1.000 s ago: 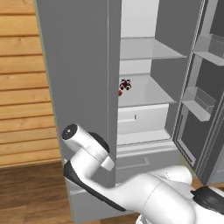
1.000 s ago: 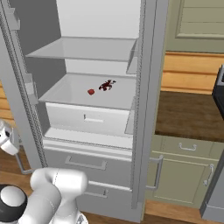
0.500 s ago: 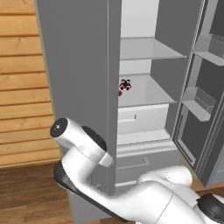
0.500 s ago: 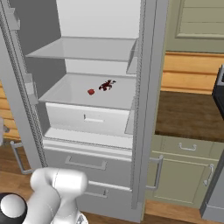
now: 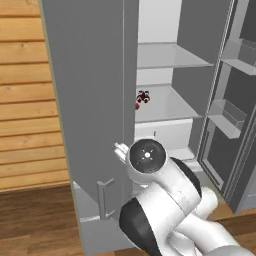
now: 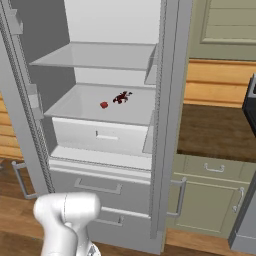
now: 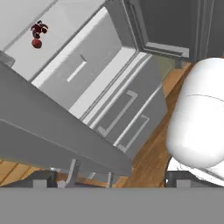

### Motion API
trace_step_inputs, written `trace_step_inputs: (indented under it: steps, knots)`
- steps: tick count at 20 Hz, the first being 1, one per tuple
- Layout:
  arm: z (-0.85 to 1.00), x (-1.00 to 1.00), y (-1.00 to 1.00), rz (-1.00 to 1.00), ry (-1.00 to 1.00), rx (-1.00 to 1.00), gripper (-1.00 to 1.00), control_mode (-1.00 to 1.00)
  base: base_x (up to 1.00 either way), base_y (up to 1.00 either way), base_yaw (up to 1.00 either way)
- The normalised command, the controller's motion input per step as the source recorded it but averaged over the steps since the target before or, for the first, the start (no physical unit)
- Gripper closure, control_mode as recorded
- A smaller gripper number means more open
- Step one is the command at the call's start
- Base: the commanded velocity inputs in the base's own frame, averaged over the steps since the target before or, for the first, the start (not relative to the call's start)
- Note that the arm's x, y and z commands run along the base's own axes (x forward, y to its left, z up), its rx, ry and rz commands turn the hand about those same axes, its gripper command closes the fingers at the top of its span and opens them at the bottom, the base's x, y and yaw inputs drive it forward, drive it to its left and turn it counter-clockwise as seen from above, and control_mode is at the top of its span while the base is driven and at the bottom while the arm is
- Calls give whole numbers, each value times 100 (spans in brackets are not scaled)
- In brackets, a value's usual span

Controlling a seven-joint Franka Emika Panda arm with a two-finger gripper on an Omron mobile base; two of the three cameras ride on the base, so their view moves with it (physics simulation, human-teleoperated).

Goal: Take the strawberry from the fridge and place it on top of the pancake, located on the dining counter.

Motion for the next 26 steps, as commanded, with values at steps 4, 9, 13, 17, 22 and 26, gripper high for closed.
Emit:
trace_step_inputs:
  steps: [4,9,13,17,22,26]
  knots:
    - [94,-9,-72,26,1,66,-100,-100,0,0,0]
    - [79,13,-76,14,4,70,-100,-100,0,0,0]
    - [50,43,-49,15,23,73,-100,-100,0,0,0]
    - [4,69,-5,24,29,53,-100,-100,0,0,0]
    - [0,67,18,21,7,17,-100,-100,0,0,0]
    - [-3,50,70,11,0,0,-100,-100,0,0,0]
